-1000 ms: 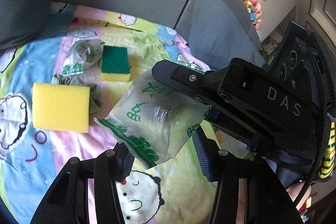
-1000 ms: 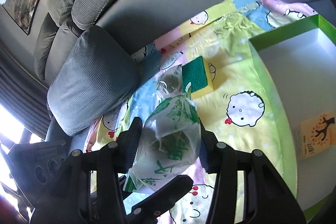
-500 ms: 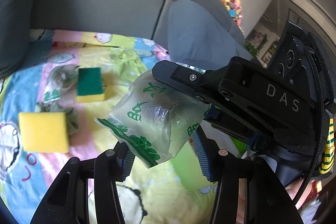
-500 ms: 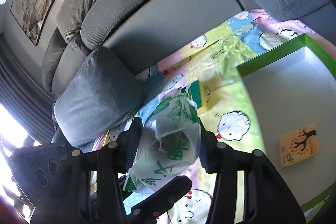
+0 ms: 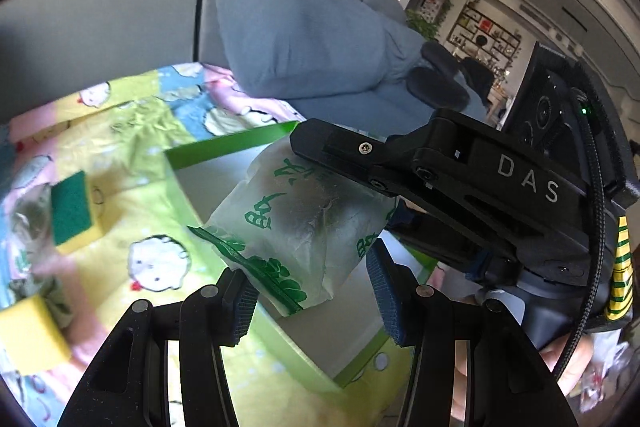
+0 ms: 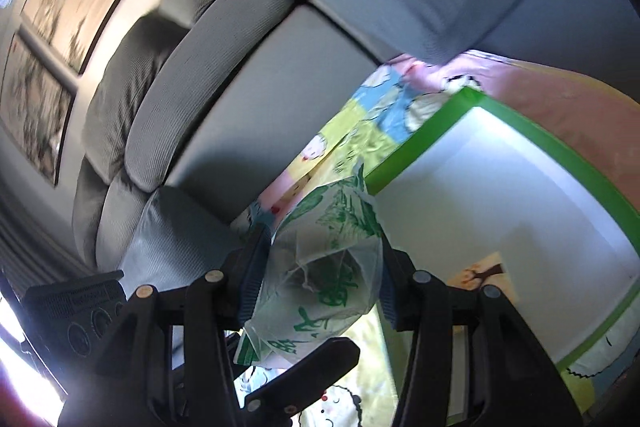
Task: Organize objects
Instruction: 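Carry the clear bag into the green-rimmed box and release it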
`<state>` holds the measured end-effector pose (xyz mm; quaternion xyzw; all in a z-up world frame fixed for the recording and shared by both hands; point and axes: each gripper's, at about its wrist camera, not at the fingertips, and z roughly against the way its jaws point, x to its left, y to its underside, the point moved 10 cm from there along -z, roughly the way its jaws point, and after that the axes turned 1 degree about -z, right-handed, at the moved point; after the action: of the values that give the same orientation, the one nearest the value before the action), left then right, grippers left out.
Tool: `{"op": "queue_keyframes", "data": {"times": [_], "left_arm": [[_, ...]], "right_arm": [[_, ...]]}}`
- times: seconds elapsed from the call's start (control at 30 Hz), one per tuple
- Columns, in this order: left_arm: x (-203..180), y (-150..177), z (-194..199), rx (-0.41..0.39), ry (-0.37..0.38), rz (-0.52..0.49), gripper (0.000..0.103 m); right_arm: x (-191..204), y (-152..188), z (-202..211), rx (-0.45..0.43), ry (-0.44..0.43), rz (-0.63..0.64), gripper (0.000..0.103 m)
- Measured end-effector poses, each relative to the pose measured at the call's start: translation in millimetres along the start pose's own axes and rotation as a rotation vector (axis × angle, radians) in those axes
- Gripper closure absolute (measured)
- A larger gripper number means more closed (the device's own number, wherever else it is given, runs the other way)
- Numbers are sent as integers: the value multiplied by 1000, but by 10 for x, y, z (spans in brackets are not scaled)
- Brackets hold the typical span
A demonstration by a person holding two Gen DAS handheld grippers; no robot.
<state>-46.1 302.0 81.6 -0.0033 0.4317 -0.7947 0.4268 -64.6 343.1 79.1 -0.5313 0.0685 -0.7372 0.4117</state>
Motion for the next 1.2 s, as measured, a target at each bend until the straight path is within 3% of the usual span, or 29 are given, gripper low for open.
{"op": "queue_keyframes", "data": {"times": [0.2,0.67,1.2], "left_arm": [[15,99,-243,44,58,62,51],[-20,215,-449,77,141,138,51],[60,279,-528,93,149,200,51]], "right_arm": [[-303,21,-24,9,101,-54,55],[-619,65,-68,21,214,-94,55],[-749,87,-93,27,290,-100,55]]}}
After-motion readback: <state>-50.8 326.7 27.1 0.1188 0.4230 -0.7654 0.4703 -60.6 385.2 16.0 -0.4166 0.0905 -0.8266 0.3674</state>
